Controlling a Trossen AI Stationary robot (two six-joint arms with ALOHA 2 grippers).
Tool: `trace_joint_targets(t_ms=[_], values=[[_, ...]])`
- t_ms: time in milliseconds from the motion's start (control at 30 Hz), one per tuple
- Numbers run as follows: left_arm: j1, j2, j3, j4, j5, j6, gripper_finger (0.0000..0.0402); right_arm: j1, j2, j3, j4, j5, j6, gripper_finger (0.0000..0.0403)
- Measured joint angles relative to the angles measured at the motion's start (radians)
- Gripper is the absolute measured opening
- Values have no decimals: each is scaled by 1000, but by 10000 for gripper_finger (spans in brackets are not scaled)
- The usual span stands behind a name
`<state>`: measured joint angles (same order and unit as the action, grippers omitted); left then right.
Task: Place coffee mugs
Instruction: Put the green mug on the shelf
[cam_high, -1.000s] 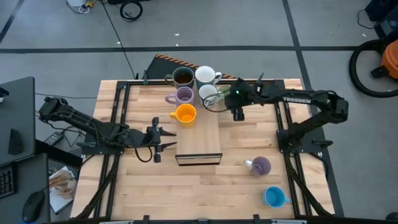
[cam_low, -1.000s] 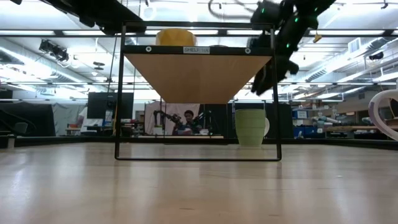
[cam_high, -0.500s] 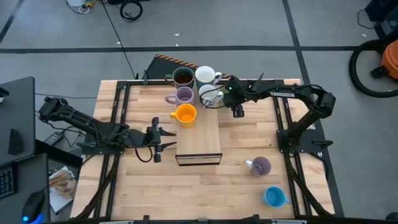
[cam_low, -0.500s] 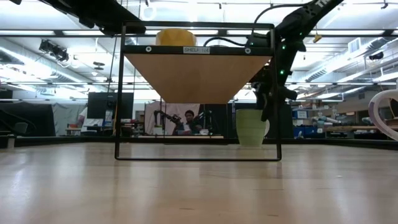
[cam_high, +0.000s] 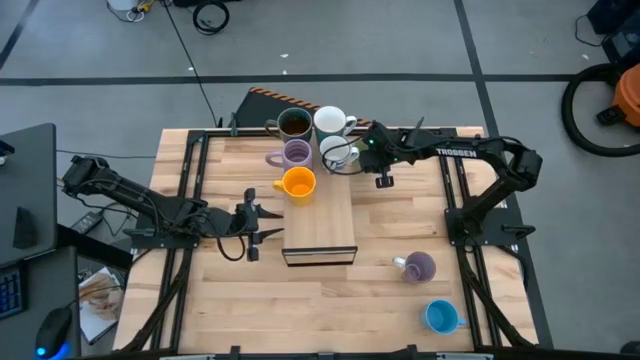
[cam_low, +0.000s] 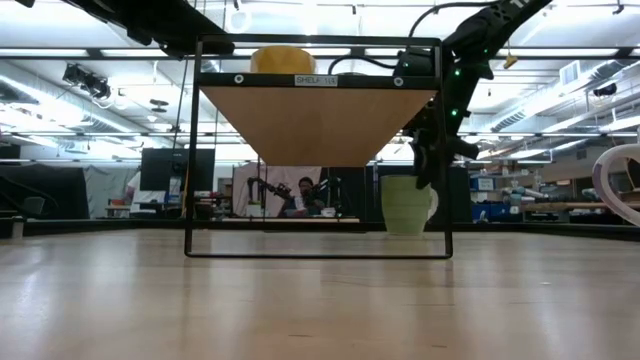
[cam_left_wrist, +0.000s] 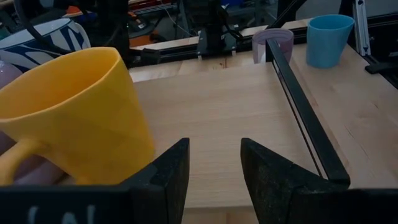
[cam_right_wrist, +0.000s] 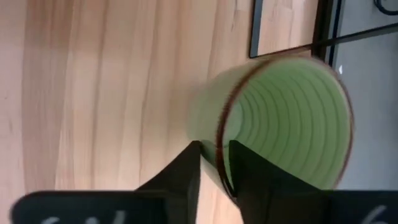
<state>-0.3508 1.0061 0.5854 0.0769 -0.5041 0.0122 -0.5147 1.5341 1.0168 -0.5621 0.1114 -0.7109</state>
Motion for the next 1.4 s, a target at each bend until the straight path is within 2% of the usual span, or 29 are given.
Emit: trace_joint_targets(t_ms=[267,467,700,1000,1167,1400], values=[[0,0,0,0,0,0,151,18,0,-1,-23,-7,-5,23],[0,0,0,0,0,0,151,50,-12,-1,-98,3,3,21],[-1,0,0,0,0,-5,151,147,-115,32,-292,53,117,25],[0,0,0,14,0,-9,151,382,-190,222,-489,45,397,22],[0,0,0,16,0,-9,151,511,-140,355,-591,69,529,23],[0,1,0,16,0,-9,151,594,-34,567,-697,106,605,23]])
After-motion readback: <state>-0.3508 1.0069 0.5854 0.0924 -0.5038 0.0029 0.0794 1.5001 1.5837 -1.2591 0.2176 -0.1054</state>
